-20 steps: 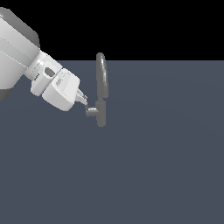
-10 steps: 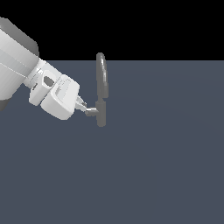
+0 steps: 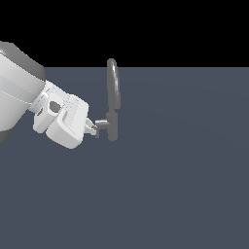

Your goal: Turn on the faucet by rotating a designated handle.

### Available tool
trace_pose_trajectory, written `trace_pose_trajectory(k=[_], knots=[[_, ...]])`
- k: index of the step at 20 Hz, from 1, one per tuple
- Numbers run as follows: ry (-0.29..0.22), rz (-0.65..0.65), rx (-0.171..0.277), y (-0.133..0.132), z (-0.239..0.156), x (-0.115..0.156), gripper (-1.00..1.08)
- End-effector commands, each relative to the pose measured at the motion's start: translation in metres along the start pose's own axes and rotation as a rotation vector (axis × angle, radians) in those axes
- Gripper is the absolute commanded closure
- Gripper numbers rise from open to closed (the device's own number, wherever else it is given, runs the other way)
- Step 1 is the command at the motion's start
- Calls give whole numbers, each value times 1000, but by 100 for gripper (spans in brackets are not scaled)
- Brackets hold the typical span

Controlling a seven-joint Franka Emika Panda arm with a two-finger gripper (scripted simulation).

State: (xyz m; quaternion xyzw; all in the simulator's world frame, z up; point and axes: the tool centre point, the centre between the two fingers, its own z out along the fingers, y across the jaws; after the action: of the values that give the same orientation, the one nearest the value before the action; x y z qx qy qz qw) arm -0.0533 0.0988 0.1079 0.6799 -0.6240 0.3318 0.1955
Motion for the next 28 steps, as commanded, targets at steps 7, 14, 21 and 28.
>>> trace_pose_trajectory(k=[7,14,21,28], knots=[[9,-1,-16,4,25,-16,108],[16,-2,-27,6,47,-31,108],[-3,-1,0,-16,37,-37,108],[6,-2,-14,-24,54,-47,108]])
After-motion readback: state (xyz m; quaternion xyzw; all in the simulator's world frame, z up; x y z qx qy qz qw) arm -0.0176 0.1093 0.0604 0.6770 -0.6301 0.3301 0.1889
